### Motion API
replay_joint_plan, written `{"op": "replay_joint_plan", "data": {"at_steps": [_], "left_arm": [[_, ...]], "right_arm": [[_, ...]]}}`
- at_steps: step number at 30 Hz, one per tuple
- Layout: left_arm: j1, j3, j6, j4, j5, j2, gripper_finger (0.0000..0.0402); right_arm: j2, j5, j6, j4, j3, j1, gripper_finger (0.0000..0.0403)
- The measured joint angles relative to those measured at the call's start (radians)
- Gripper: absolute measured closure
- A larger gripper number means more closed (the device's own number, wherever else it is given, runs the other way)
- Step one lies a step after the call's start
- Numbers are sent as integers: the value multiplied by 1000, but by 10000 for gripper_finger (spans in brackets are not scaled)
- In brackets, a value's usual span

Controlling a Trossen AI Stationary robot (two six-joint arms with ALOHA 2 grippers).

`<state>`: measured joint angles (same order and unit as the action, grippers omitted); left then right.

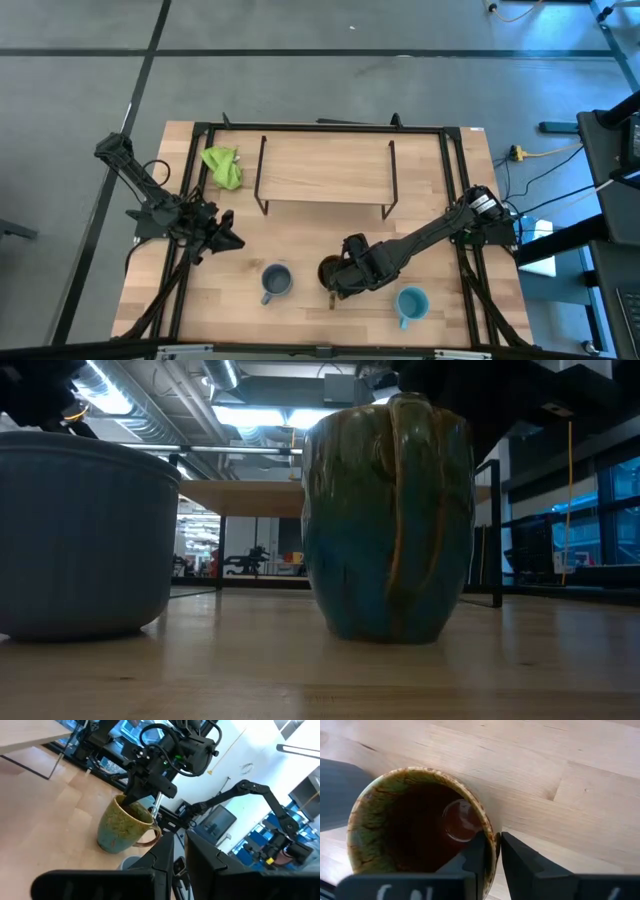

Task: Stack small to large cups/mugs on shelf
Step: Put the gold mug on the shelf

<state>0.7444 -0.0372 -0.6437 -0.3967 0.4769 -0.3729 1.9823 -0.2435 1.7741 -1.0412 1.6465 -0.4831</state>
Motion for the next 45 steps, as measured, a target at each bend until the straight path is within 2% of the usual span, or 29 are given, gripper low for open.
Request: {"op": "replay_joint_plan", "data": {"at_steps": [6,13,20,27,31,35,45], "left_arm": [[0,0,19,0,4,0,360],[0,0,19,-19,10,0,360],[0,0,18,-25,10,0,361],[0,0,18,-26,10,0,374],[0,0,18,-41,9,0,385],[0,0,18,-45,9,0,395],[0,0,26,-40,12,0,398]], "right_arm": [[0,-21,-17,-1,0,0,363],[0,-21,-26,-2,0,0,352],[0,-21,-29,-6,0,0,363],[0,-18,-31,-3,0,0,352],[0,-15,-33,-13,9,0,359],[0,-19,-55,-52,44,0,366],[0,-46,-80,-295,197,0,360]]}}
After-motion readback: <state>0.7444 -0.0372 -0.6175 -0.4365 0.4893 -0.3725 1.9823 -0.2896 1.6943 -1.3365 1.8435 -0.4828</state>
